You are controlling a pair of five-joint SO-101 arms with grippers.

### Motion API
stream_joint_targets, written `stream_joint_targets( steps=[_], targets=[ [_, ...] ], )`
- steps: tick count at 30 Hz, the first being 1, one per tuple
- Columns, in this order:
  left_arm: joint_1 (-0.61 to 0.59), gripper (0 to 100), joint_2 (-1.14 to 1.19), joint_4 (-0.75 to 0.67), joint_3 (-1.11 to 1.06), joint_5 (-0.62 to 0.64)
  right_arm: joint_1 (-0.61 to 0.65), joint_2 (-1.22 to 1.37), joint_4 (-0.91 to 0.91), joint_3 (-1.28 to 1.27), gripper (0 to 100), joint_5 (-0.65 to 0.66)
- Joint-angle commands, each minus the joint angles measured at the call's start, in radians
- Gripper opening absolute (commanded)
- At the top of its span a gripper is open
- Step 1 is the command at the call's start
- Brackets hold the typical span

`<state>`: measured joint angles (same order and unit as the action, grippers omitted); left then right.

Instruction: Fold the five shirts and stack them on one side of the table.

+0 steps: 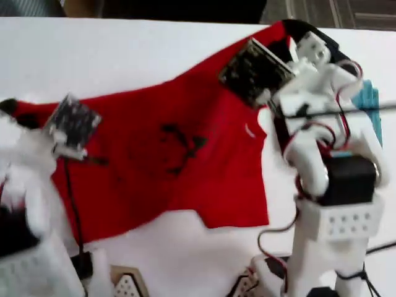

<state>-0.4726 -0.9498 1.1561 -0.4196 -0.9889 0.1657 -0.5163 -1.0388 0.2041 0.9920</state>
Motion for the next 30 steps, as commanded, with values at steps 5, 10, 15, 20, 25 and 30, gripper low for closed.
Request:
stream_joint_targets(
  steps=[5, 10, 15, 20, 25, 30],
  targets=[
    [0.061, 2, 0.236, -0.052, 0.07, -0.005, 0.005, 0.13, 0.036, 0.005, 2.0, -0.011],
    [0.06, 2, 0.384, -0.095, 0.079, -0.009, 0.004, 0.237, 0.033, 0.003, 2.0, -0.011],
    [0.061, 2, 0.52, -0.094, 0.162, -0.003, 0.002, 0.375, 0.035, 0.003, 2.0, -0.032],
    [0.06, 2, 0.663, -0.094, 0.283, -0.009, -0.001, 0.519, 0.041, 0.009, 2.0, -0.052],
    [0.066, 2, 0.845, -0.094, 0.381, -0.005, -0.002, 0.628, 0.082, 0.009, 2.0, -0.054],
    [0.089, 2, 1.017, -0.066, 0.46, -0.003, -0.012, 0.656, 0.104, 0.035, 2.0, -0.052]
  ],
)
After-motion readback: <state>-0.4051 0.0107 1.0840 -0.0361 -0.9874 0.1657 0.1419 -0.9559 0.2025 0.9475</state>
